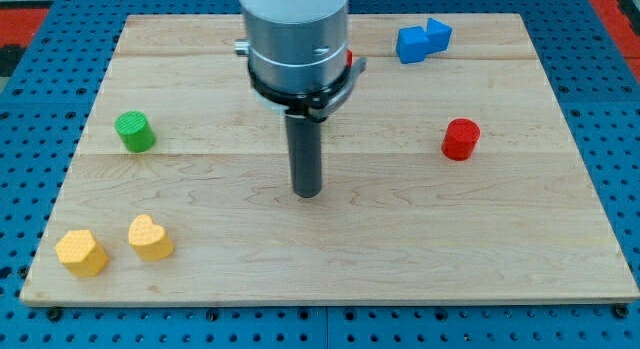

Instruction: Move your arm to the red circle

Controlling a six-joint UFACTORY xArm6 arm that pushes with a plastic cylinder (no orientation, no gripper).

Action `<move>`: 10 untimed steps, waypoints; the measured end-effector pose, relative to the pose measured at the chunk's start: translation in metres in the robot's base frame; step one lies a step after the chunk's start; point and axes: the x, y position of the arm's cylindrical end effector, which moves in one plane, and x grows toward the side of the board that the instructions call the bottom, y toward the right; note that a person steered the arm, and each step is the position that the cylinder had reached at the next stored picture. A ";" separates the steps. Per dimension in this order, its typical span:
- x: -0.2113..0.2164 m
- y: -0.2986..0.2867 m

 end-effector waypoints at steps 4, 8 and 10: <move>0.000 0.007; 0.023 0.109; -0.019 0.168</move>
